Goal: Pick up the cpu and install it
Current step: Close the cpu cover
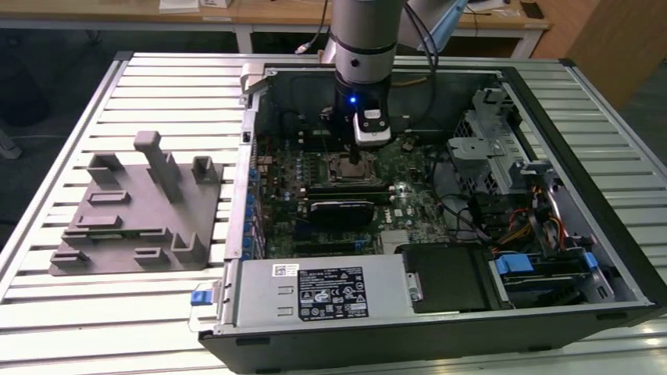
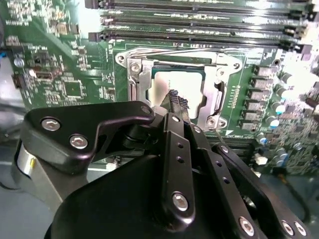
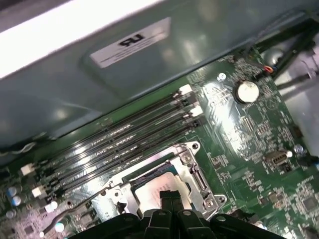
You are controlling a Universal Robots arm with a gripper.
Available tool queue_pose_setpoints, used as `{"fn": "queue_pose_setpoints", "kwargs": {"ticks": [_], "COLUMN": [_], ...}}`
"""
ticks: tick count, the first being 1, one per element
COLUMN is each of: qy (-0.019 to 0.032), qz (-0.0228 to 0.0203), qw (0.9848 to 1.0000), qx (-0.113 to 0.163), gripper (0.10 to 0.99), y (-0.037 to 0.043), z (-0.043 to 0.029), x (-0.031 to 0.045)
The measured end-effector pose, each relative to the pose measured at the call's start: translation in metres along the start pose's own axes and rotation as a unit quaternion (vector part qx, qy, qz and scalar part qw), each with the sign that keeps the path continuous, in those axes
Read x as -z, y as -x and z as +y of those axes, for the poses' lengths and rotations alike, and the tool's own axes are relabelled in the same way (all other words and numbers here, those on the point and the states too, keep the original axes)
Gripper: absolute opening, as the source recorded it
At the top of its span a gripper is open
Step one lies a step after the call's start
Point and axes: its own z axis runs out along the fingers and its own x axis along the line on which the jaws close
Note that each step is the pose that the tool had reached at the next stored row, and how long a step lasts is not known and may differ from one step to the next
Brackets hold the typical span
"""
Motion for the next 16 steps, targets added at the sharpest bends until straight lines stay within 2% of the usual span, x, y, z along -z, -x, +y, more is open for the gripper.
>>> {"fn": "queue_pose_setpoints", "kwargs": {"ticks": [4,8,12,16], "qy": [0.0011,0.0023,0.0036,0.0046], "qz": [0.0009,0.0019,0.0028,0.0037], "qw": [0.9994,0.9974,0.9941,0.9897], "qx": [0.036,0.072,0.108,0.143], "gripper": [0.106,0.106,0.106,0.106], "y": [0.0000,0.0000,-0.0001,-0.0001], "z": [0.0000,0.0000,0.0000,-0.0001], "x": [-0.0005,-0.0010,-0.0016,-0.0019]}}
